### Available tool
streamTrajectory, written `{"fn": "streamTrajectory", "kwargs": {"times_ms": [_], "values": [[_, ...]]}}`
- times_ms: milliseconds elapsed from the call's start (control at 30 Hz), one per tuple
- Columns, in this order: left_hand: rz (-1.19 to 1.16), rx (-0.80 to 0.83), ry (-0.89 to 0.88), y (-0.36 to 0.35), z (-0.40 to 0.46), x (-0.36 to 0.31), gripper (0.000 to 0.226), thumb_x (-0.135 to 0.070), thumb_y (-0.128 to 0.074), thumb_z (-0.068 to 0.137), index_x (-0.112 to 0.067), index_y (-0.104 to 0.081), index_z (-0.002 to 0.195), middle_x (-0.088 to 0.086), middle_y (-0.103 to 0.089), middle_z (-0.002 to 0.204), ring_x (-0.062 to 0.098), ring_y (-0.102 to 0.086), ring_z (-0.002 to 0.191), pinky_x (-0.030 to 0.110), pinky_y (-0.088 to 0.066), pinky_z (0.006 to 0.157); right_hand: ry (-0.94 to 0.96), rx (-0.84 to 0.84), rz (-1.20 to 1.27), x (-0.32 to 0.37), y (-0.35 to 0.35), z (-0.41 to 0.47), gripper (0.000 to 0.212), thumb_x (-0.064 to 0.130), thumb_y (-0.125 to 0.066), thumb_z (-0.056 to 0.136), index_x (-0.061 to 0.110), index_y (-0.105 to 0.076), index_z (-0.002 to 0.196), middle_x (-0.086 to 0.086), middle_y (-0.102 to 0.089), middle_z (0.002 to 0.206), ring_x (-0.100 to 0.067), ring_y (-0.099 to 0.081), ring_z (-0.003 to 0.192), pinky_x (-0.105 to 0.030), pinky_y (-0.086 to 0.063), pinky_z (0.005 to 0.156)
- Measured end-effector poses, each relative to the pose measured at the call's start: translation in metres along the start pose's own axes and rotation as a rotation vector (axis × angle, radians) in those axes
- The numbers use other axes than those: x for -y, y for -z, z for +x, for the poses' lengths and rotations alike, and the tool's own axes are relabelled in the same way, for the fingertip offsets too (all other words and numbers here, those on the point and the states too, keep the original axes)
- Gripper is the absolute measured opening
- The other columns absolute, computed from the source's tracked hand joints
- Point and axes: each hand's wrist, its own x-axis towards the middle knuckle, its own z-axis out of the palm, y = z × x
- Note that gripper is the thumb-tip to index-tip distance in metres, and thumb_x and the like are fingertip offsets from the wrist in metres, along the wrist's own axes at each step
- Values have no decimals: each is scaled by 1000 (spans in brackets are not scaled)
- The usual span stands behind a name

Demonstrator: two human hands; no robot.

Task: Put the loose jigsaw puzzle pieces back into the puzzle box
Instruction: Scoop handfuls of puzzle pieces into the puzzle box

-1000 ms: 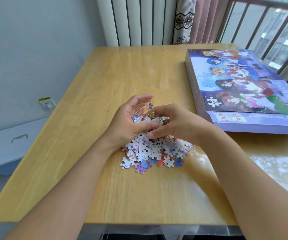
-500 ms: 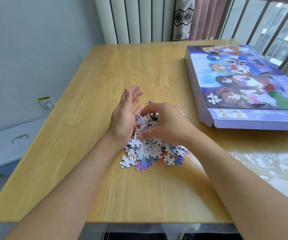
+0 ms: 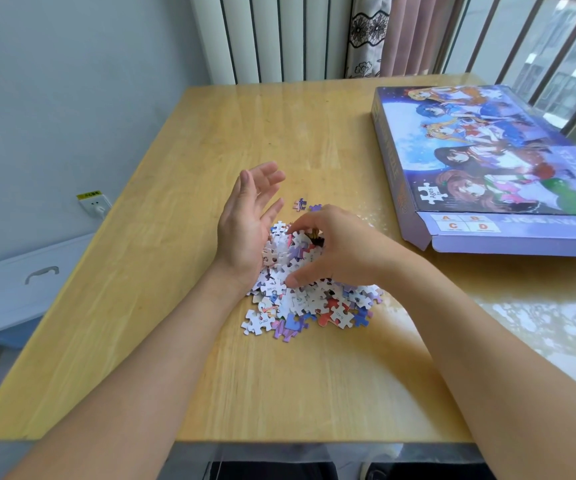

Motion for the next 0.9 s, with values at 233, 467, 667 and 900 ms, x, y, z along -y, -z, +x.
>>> {"fn": "streamTrajectory", "kwargs": {"times_ms": [233,467,667,900], "values": [[121,12,-61,3,3,0,34,-28,-32,110,-15,-63,109,6,-64,116,23,-58,125,41,-48,107,27,-26,82,0,2,-2,55,36,-95,62,26,-69,109,11,-65,101,-3,-58,74,-14,-44,62],[217,37,-77,10,6,0,28,-26,-42,107,-11,-66,105,6,-66,111,18,-61,114,44,-50,102,-90,-219,374,-11,11,3,33,22,-96,60,22,-78,87,7,-71,69,-8,-63,55,-25,-52,55],[309,142,-45,15,4,-4,27,-30,-69,88,-13,-72,108,5,-74,104,16,-69,103,30,-55,88,-225,-139,1141,-18,17,2,31,3,-90,67,6,-75,94,-9,-78,88,-20,-76,80,-32,-61,63],[385,175,-78,15,2,3,25,0,-78,83,-15,-74,102,-3,-77,89,12,-74,82,20,-55,74,-250,-5,1395,-22,13,7,13,4,-75,85,-4,-72,96,-14,-74,94,-23,-74,85,-34,-61,78]]}}
